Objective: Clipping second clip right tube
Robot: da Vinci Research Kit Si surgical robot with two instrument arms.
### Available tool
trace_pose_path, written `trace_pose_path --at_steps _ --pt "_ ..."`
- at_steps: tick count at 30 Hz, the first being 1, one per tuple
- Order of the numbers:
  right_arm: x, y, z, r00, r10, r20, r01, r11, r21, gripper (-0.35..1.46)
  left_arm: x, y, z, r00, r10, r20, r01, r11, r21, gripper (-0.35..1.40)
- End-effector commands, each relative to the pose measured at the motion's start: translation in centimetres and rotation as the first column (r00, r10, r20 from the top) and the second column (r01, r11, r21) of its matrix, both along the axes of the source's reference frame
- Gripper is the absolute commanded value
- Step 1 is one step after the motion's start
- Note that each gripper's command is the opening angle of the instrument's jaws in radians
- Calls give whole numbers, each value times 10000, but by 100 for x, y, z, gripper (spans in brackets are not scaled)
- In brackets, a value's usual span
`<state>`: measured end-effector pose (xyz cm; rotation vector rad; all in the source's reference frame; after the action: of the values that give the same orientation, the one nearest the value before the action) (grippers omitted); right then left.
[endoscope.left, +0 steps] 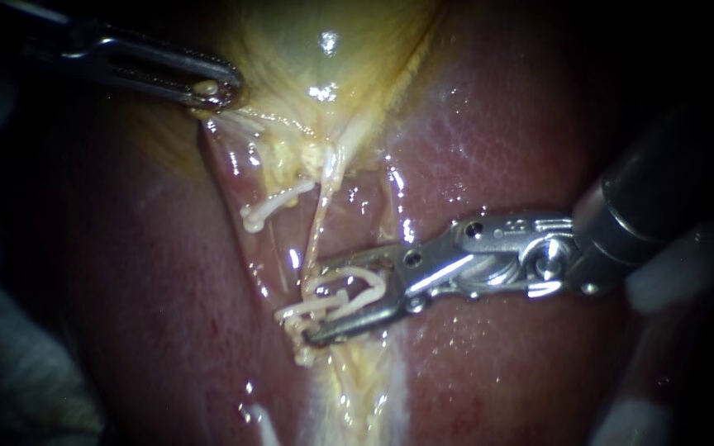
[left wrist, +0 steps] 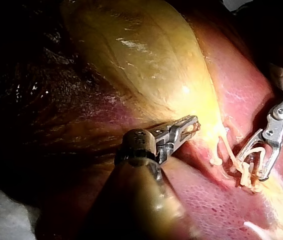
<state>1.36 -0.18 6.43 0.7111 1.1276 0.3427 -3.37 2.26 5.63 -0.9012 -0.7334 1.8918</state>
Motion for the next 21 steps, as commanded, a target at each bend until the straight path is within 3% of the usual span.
trace_pose_path --at_steps 1,10,16,21 --pt "-1 1 0 10000 25 7 -25 10000 -16 47 0 0 0 10000 2 2 -2 10000 -2 -35" --pt "-25 15 -20 9998 189 43 -189 9998 59 48 0 0 0 10000 4 3 -4 10000 -2 -35" --pt "-61 32 -41 9996 285 54 -286 9994 196 47 1 0 0 10000 5 3 -5 10000 -2 -35" --pt "-79 33 -44 9998 173 119 -176 9997 194 47 1 0 0 10000 5 3 -5 10000 -2 -35"
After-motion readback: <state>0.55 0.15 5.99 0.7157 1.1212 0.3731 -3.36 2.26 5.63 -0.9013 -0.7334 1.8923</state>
